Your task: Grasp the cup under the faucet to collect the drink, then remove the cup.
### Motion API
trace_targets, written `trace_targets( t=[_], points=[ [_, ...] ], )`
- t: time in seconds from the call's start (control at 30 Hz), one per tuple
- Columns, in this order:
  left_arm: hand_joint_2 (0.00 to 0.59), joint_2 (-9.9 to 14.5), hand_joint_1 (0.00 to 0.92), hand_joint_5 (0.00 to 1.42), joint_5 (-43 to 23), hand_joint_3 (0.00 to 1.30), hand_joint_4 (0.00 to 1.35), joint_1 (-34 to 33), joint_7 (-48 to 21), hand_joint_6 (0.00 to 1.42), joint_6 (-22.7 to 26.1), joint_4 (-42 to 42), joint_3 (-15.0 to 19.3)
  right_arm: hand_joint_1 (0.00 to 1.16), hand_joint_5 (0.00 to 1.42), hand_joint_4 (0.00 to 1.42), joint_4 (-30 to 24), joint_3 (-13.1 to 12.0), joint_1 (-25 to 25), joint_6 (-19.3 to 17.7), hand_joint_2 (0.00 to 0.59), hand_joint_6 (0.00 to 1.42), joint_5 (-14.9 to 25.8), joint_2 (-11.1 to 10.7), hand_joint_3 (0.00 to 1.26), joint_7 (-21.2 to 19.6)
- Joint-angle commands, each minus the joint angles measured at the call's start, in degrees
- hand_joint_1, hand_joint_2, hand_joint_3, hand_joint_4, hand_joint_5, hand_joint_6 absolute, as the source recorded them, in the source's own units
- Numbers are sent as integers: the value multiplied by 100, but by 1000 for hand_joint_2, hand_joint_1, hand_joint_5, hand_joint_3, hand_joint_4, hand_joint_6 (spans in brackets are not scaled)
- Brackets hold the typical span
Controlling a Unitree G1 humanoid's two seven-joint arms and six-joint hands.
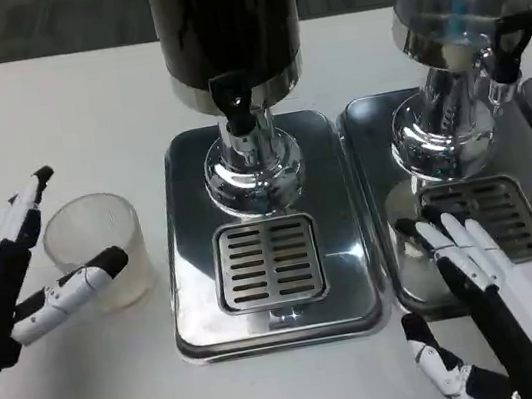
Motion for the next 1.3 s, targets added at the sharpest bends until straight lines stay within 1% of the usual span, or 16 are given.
trace_targets(
  t=[0.03,0.27,0.47,0.7,0.93,1.23,1.3],
  points=[
    [30,109,0,0,-91,0,0,-366,-145,32,57,485,-152,557,0,12,-24,0,-16,-32,475,210,24,-48,96,39],
    [29,155,0,0,-127,0,0,-740,-203,27,75,1066,-314,557,1,12,-9,17,-43,-31,475,211,38,-50,96,79],
    [28,149,0,0,-211,0,0,-899,-218,25,27,1398,-388,557,3,12,-10,28,-37,-17,475,223,35,-46,102,104],
    [20,171,0,0,-275,0,0,-1011,-236,25,-16,1569,-467,557,4,12,-9,13,-6,-6,475,229,100,-25,105,131],
    [15,203,0,0,-210,0,0,-1175,-275,1,11,1825,-625,557,4,12,-55,-11,33,-7,475,230,131,-37,105,147],
    [4,228,0,0,-27,0,0,-1380,-114,0,145,2083,-923,561,4,12,-101,-51,72,-7,469,231,164,-62,105,147],
    [3,235,0,0,42,0,0,-1426,-53,0,202,2110,-1018,574,4,12,-117,-50,80,-13,455,231,151,-69,105,147]
  ],
)
